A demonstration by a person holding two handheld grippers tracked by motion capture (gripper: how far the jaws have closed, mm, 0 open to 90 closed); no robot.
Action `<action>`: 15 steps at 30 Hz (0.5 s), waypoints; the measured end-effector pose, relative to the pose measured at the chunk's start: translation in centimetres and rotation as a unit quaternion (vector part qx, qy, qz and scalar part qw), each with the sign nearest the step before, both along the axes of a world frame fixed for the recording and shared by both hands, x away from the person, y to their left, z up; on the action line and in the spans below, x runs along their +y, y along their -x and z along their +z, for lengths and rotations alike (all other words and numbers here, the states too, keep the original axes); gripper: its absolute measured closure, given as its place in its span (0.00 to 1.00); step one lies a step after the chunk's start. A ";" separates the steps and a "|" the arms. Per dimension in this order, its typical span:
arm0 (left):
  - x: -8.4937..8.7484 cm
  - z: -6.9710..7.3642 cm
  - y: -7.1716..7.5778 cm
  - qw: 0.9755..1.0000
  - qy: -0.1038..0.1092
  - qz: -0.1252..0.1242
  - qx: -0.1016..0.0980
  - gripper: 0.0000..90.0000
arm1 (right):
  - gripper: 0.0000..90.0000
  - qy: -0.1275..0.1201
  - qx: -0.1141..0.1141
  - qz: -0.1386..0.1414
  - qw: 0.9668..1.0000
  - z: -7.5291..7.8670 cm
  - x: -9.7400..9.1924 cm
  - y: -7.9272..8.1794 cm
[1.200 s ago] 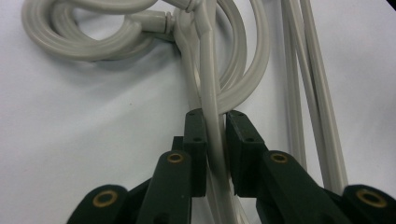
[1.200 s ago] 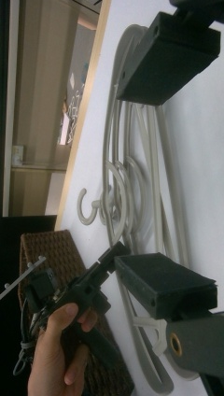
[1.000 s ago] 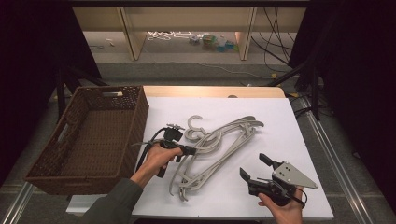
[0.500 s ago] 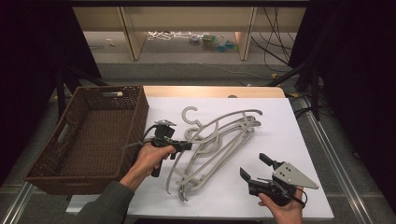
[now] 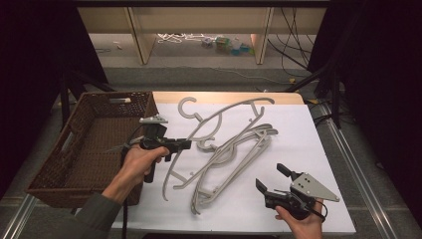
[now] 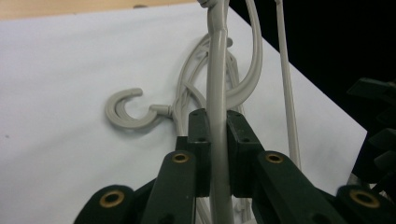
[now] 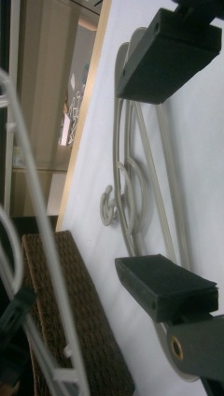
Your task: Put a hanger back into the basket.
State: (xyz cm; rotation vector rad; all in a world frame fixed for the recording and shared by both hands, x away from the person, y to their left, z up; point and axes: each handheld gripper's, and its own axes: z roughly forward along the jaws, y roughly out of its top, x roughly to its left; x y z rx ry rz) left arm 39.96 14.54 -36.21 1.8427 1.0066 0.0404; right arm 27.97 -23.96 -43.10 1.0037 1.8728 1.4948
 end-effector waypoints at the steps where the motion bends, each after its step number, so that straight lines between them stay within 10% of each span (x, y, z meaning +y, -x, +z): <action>1: 0.3 0.4 0.1 1.000 0.005 0.000 -0.003 0.91 | 0.18 0.000 0.001 -0.001 1.000 0.0 0.0 0.0; 15: 5.5 3.1 -0.3 0.999 0.007 0.026 -0.018 0.91 | 0.18 0.006 0.004 -0.006 1.000 0.1 -0.2 0.0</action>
